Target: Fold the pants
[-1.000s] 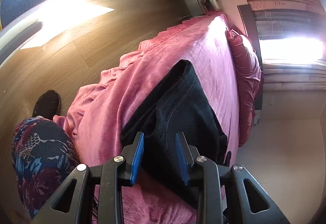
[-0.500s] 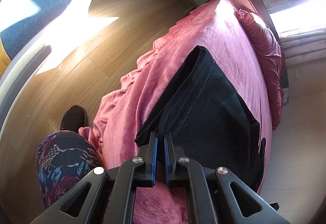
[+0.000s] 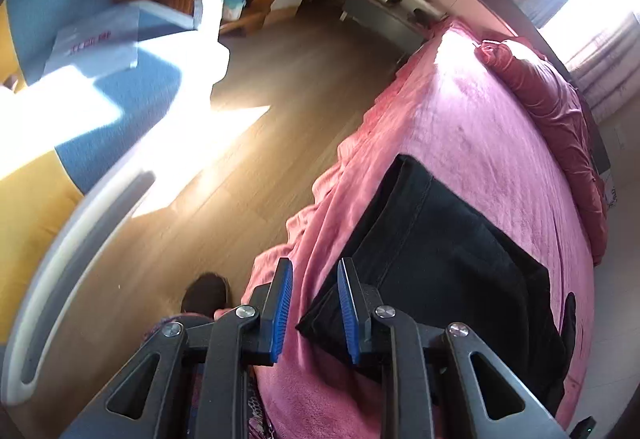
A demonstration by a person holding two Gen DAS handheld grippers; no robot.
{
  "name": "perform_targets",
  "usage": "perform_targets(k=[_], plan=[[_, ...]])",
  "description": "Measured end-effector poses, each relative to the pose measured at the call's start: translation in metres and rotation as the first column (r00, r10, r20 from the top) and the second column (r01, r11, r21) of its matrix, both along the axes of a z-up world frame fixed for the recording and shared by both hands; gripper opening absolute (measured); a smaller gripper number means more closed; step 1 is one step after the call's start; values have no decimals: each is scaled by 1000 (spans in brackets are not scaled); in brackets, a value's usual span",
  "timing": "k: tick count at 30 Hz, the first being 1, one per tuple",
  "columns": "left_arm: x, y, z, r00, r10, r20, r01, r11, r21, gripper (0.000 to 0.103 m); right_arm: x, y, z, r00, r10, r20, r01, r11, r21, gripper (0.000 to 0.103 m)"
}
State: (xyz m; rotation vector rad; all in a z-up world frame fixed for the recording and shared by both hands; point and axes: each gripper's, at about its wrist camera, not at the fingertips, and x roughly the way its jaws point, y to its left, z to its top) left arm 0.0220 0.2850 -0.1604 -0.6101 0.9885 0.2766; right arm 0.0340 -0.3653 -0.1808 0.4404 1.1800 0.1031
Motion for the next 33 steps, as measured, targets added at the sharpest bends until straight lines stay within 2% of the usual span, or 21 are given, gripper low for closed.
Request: perform_targets(k=[3,5,8,10,13,17,19,21,22,23,24,26,29,31,33], plan=[[10,-29,16,988,-134,82,135,991,-11,26,18,-23,34,995,-60,79,67,994,-84,40],[23,-63,17,960,-265,90,266,964,-7,26,44,-30,49,989,-92,114,104,989,-105,40],[37,-121,10,885,-456,93,458,889,-5,27,100,-27,57,983,-106,152,130,979,-158,41],[43,-155,1,834,-545,84,549,835,-30,27,143,-26,52,983,-127,131,148,975,-166,42],[48,-191,-13,781,-621,60,624,780,-48,27,202,-19,38,982,-160,98,177,962,-207,58],[52,-216,-29,750,-661,11,659,747,-81,26,265,-10,8,982,-187,17,183,928,-324,59],[49,-224,-32,737,-676,-6,673,735,-78,27,285,-10,-8,978,-206,-40,171,891,-420,59],[48,-227,-34,727,-686,-19,683,726,-77,26,293,-12,-25,978,-183,-96,123,889,-440,56],[50,-229,-35,724,-689,-24,686,724,-79,27,293,-11,-27,981,-167,-96,107,887,-449,53],[50,-231,-36,722,-691,-26,688,721,-79,27,292,-9,-26,985,-150,-85,94,883,-461,27],[51,-232,-36,719,-694,-27,690,719,-81,27,291,-9,-23,988,-134,-78,83,879,-469,9],[53,-235,-37,718,-696,-26,692,717,-84,26,275,-9,-5,992,-121,-41,91,893,-441,6],[54,-239,-35,711,-703,-19,699,710,-82,26,239,-24,33,987,-135,84,156,921,-357,6],[53,-243,-33,705,-709,-11,706,704,-80,27,202,-48,63,964,-198,178,237,942,-236,6],[52,-244,-32,699,-716,-7,713,697,-82,26,160,-76,91,925,-273,264,311,944,-112,6]])
